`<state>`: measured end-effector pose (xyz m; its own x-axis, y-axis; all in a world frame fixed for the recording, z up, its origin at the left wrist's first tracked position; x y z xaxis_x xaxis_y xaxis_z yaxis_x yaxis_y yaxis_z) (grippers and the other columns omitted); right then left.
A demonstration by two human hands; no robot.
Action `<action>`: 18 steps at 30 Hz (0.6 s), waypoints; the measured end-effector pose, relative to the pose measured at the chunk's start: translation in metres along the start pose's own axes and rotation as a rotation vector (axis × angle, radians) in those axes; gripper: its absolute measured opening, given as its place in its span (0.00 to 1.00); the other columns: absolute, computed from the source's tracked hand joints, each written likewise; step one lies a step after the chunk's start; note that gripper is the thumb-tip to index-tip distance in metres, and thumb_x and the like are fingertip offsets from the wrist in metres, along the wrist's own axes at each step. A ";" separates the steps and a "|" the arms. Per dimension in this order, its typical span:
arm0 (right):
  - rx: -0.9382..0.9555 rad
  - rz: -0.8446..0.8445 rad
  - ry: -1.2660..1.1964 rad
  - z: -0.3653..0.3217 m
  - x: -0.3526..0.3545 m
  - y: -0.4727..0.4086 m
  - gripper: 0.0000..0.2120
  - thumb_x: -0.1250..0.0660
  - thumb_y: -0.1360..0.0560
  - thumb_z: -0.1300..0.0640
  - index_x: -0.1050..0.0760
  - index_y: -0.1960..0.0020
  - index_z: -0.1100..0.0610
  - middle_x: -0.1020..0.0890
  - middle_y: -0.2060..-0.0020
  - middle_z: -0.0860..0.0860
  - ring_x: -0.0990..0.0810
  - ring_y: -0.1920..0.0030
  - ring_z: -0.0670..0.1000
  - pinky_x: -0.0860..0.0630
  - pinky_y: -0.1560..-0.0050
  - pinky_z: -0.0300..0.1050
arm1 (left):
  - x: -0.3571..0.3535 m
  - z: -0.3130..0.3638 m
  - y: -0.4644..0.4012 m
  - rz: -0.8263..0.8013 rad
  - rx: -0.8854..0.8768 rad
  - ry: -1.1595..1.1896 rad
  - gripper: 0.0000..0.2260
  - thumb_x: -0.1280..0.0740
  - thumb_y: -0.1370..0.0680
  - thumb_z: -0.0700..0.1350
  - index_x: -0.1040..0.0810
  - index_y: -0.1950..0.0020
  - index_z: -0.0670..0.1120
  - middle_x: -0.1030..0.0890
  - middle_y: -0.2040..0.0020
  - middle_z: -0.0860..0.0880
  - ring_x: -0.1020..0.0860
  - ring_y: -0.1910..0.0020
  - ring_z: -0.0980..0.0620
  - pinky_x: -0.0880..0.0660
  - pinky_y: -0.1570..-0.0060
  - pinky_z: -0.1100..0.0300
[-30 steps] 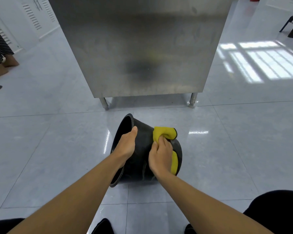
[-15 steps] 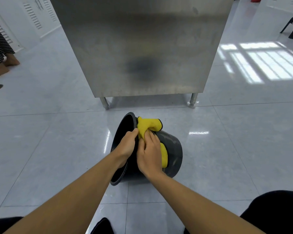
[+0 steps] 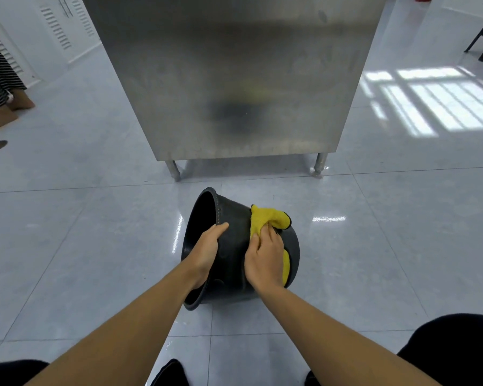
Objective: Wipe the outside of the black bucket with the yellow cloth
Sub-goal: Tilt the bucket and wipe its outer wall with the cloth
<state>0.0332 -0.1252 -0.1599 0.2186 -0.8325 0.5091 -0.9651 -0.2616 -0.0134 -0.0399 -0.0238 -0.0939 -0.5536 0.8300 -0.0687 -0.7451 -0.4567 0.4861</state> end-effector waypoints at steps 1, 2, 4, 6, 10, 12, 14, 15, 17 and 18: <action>0.001 -0.004 -0.004 0.000 -0.001 0.000 0.25 0.51 0.20 0.49 0.29 0.29 0.57 0.24 0.31 0.53 0.29 0.30 0.59 0.32 0.29 0.58 | 0.000 0.000 0.002 0.020 0.006 0.000 0.17 0.44 0.16 0.48 0.17 0.43 0.45 0.13 0.48 0.45 0.16 0.48 0.49 0.21 0.44 0.51; 0.001 -0.007 -0.005 -0.001 -0.002 0.000 0.24 0.50 0.19 0.50 0.30 0.28 0.57 0.24 0.31 0.53 0.30 0.29 0.58 0.33 0.28 0.58 | 0.001 0.000 0.004 0.040 0.005 -0.007 0.19 0.46 0.17 0.48 0.17 0.42 0.42 0.13 0.47 0.42 0.16 0.48 0.47 0.23 0.43 0.50; 0.013 -0.005 -0.007 -0.002 -0.004 0.001 0.22 0.49 0.19 0.51 0.29 0.29 0.57 0.24 0.32 0.53 0.30 0.30 0.58 0.32 0.28 0.58 | 0.002 -0.001 0.001 0.080 -0.024 -0.024 0.21 0.47 0.18 0.46 0.20 0.38 0.37 0.16 0.43 0.37 0.19 0.46 0.44 0.23 0.40 0.47; 0.050 -0.003 -0.025 -0.006 -0.006 0.005 0.21 0.49 0.19 0.51 0.28 0.32 0.58 0.23 0.35 0.53 0.29 0.32 0.57 0.31 0.30 0.57 | 0.002 0.001 -0.001 0.113 -0.053 -0.042 0.19 0.46 0.17 0.46 0.23 0.36 0.35 0.18 0.40 0.36 0.19 0.45 0.43 0.25 0.38 0.45; 0.170 -0.056 -0.085 -0.031 -0.010 0.022 0.20 0.49 0.19 0.51 0.28 0.32 0.56 0.24 0.35 0.51 0.29 0.31 0.54 0.31 0.29 0.55 | 0.001 0.008 -0.009 0.128 -0.055 -0.048 0.19 0.44 0.15 0.50 0.23 0.36 0.38 0.18 0.40 0.38 0.20 0.39 0.42 0.25 0.35 0.46; 0.229 -0.112 -0.110 -0.047 -0.014 0.033 0.23 0.50 0.18 0.51 0.31 0.26 0.54 0.26 0.30 0.49 0.32 0.27 0.52 0.35 0.25 0.52 | 0.004 0.012 -0.012 0.118 -0.062 -0.070 0.19 0.45 0.15 0.50 0.21 0.37 0.41 0.16 0.41 0.40 0.19 0.41 0.46 0.24 0.37 0.51; 0.247 -0.141 -0.126 -0.055 -0.017 0.039 0.25 0.50 0.17 0.51 0.36 0.21 0.53 0.30 0.25 0.48 0.36 0.23 0.49 0.40 0.21 0.50 | 0.007 0.013 -0.015 0.118 -0.064 -0.073 0.19 0.44 0.15 0.52 0.18 0.38 0.43 0.15 0.44 0.42 0.17 0.43 0.47 0.23 0.40 0.53; 0.249 -0.143 -0.128 -0.054 -0.017 0.040 0.26 0.50 0.17 0.52 0.38 0.20 0.53 0.32 0.23 0.48 0.38 0.22 0.48 0.41 0.21 0.49 | 0.007 0.013 -0.015 0.119 -0.061 -0.071 0.19 0.43 0.15 0.53 0.17 0.40 0.44 0.14 0.46 0.43 0.16 0.44 0.48 0.22 0.41 0.53; 0.265 -0.144 -0.115 -0.051 -0.015 0.037 0.25 0.49 0.16 0.52 0.39 0.19 0.53 0.32 0.23 0.49 0.38 0.21 0.48 0.41 0.20 0.48 | 0.006 0.014 -0.015 0.127 -0.055 -0.070 0.19 0.42 0.15 0.54 0.16 0.41 0.45 0.13 0.48 0.45 0.15 0.47 0.49 0.21 0.42 0.54; 0.277 -0.144 -0.099 -0.050 -0.013 0.034 0.25 0.48 0.16 0.53 0.38 0.19 0.53 0.31 0.23 0.49 0.37 0.22 0.49 0.40 0.21 0.48 | 0.005 0.015 -0.015 0.130 -0.053 -0.068 0.19 0.42 0.15 0.55 0.16 0.42 0.45 0.13 0.48 0.46 0.15 0.47 0.50 0.21 0.42 0.54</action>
<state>-0.0099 -0.0989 -0.1244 0.3764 -0.8168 0.4372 -0.8500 -0.4922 -0.1877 -0.0257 -0.0081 -0.0889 -0.6219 0.7814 0.0517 -0.6882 -0.5769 0.4400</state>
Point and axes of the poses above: each hand's wrist, its own y-axis away from the middle knuckle, its own x-axis out of the back of the hand, z = x × y, the point moved 3 cm from there along -y, towards the middle knuckle
